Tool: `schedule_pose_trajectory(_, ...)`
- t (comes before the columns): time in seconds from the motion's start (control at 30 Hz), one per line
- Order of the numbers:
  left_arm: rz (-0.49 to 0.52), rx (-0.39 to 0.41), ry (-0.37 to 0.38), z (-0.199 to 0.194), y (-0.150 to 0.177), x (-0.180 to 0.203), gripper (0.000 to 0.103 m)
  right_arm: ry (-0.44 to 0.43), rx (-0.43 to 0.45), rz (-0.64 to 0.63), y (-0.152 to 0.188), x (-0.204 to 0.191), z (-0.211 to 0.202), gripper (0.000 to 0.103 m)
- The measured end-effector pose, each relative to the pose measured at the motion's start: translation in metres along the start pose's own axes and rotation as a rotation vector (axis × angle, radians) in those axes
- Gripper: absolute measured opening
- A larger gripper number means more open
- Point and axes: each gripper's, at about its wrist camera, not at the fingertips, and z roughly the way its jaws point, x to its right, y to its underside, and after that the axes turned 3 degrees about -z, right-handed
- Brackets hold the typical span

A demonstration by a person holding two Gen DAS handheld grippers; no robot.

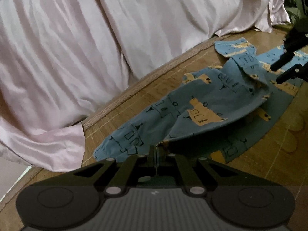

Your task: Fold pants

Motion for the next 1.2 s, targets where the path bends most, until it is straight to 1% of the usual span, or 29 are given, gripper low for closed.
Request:
schedule_pose_trajectory(0.03, 0.003, -0.005, 0.0, 0.0, 0.0, 0.0, 0.001, -0.016, -0.001, -0.049, -0.002, -0.001, 0.002, 0.033)
schedule_pose_trajectory(0.07, 0.007, -0.01, 0.0, 0.001, 0.0, 0.001, 0.001, -0.036, -0.001, -0.089, -0.004, -0.001, 0.004, 0.036)
schedule_pose_trajectory(0.1, 0.011, -0.011, -0.001, 0.001, 0.0, 0.002, 0.001, -0.061, -0.002, -0.128, -0.007, -0.001, 0.007, 0.036)
schedule_pose_trajectory(0.23, 0.025, -0.011, -0.003, -0.001, 0.001, 0.002, 0.001, -0.115, -0.019, -0.25, -0.015, 0.0, 0.018, 0.036)
schedule_pose_trajectory(0.3, 0.032, -0.006, -0.003, -0.003, 0.0, 0.001, 0.001, -0.122, -0.035, -0.299, -0.017, -0.001, 0.024, 0.033)
schedule_pose_trajectory(0.33, 0.036, -0.003, -0.003, -0.004, 0.0, 0.001, 0.001, -0.123, -0.044, -0.314, -0.017, 0.0, 0.027, 0.026)
schedule_pose_trajectory(0.37, 0.04, 0.001, -0.004, -0.005, -0.001, 0.001, 0.001, -0.121, -0.046, -0.319, -0.016, 0.0, 0.03, 0.011)
schedule_pose_trajectory(0.4, 0.043, 0.004, -0.004, -0.006, -0.001, 0.001, 0.001, -0.119, -0.052, -0.316, -0.017, 0.002, 0.031, 0.004)
schedule_pose_trajectory(0.43, 0.045, 0.008, -0.004, -0.006, -0.002, 0.001, 0.001, -0.114, -0.055, -0.313, -0.016, 0.002, 0.031, 0.002)
schedule_pose_trajectory(0.57, 0.046, 0.02, 0.0, -0.01, -0.003, -0.001, 0.001, -0.107, -0.043, -0.297, -0.013, 0.003, 0.024, 0.001)
schedule_pose_trajectory(0.73, 0.07, 0.025, 0.019, -0.018, 0.0, -0.004, 0.001, -0.093, -0.008, -0.266, -0.014, 0.0, -0.002, 0.001)
schedule_pose_trajectory(0.8, 0.091, 0.019, 0.026, -0.019, 0.005, -0.002, 0.001, -0.098, -0.011, -0.266, -0.013, -0.004, -0.008, 0.001)
schedule_pose_trajectory(0.9, 0.124, -0.004, 0.034, -0.015, 0.013, 0.002, 0.001, -0.107, -0.032, -0.291, -0.009, -0.013, -0.005, 0.001)
schedule_pose_trajectory(1.03, 0.167, -0.019, 0.039, -0.011, 0.02, 0.01, 0.001, -0.118, -0.062, -0.272, -0.004, -0.017, 0.005, 0.001)
schedule_pose_trajectory(1.2, 0.176, -0.069, 0.078, -0.005, 0.023, 0.01, 0.001, -0.135, -0.082, -0.247, 0.0, -0.019, 0.012, 0.002)
